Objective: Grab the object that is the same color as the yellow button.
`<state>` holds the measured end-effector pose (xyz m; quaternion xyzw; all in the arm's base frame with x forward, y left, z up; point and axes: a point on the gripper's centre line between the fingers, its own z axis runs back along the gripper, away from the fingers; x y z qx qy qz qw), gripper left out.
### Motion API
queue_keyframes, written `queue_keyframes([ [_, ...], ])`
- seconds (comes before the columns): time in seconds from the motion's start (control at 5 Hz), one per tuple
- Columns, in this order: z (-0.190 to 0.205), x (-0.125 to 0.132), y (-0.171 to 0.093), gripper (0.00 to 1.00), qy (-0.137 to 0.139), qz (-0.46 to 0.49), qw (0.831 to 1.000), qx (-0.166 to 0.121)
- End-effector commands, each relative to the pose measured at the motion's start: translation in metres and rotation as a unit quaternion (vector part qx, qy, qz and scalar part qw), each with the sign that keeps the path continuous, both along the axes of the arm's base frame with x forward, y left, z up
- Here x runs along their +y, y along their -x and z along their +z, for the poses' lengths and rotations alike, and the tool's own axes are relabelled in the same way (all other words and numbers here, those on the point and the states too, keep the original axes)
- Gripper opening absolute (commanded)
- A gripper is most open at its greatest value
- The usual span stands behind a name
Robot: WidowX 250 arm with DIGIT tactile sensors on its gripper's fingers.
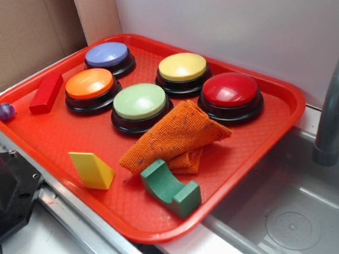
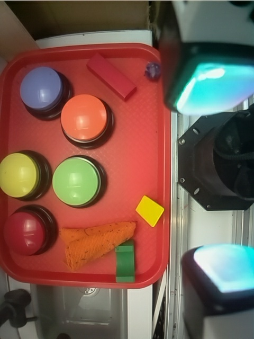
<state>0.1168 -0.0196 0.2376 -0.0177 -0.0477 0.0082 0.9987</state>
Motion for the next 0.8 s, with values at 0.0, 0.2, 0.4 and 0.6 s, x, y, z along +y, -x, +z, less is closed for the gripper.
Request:
queue_keyframes([
  [0.0,0.000,0.000,0.000,1.00,0.000,0.000,1.000,0.000],
  [0.2,-0.010,-0.015,-0.005,1.00,-0.008,-0.061,0.998,0.002],
  [0.4,-0.033,-0.032,-0.015,1.00,-0.009,-0.129,0.991,-0.015],
  [0.6,-0.065,-0.046,-0.026,1.00,0.013,-0.197,0.980,-0.011],
])
